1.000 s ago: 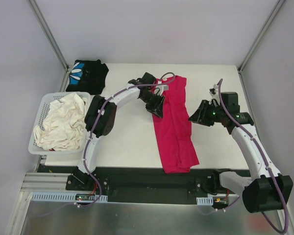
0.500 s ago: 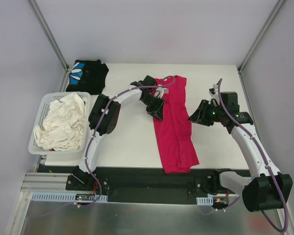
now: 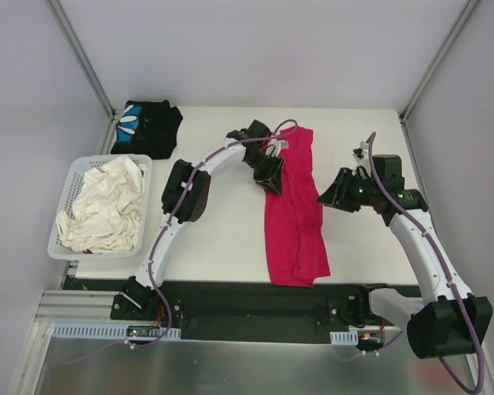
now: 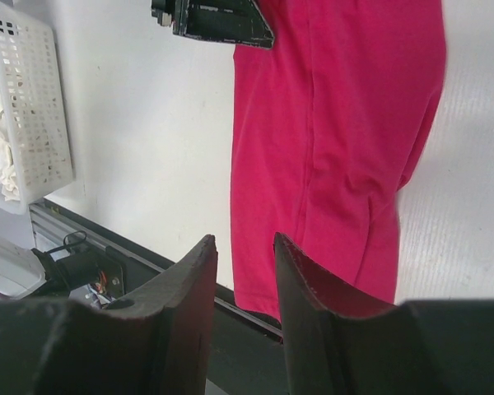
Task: Fold and stack the t-shirts
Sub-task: Rotate the tshirt 90 degrees
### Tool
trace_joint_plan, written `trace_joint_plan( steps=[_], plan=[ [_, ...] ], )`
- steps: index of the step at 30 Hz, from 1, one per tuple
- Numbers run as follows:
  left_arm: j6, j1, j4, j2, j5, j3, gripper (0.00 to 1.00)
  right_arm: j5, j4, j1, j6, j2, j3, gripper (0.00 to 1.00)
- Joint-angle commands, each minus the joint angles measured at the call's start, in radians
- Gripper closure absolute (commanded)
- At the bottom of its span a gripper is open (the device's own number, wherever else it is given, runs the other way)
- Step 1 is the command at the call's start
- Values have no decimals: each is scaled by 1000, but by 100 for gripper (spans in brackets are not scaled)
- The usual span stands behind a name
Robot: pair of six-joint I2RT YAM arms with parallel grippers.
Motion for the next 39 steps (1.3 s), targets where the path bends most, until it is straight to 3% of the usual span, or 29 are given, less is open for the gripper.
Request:
trace_joint_plan(
  steps=[1,15,20,29,33,39],
  plan=[
    [-38,35,-61,53,-53,93,66,-8,-16,-11,-7,-42,42,63],
    [-129,135,-63,103,-137,288,64,23,-105,-23,-33,-113,38,63],
    [-114,146,-61,54,-128,250,65,43,-70,-23,-39,-79,21,62],
    [-31,108,-31,-219,-179,-6,67,57,177,-26,-9,324,128,62],
    [-28,88,15,-338,-202,-162,67,38,150,-26,-29,572,344,61],
    [-32,71,55,-429,-183,-261,67,-11,113,-19,-15,864,564,61]
  ],
)
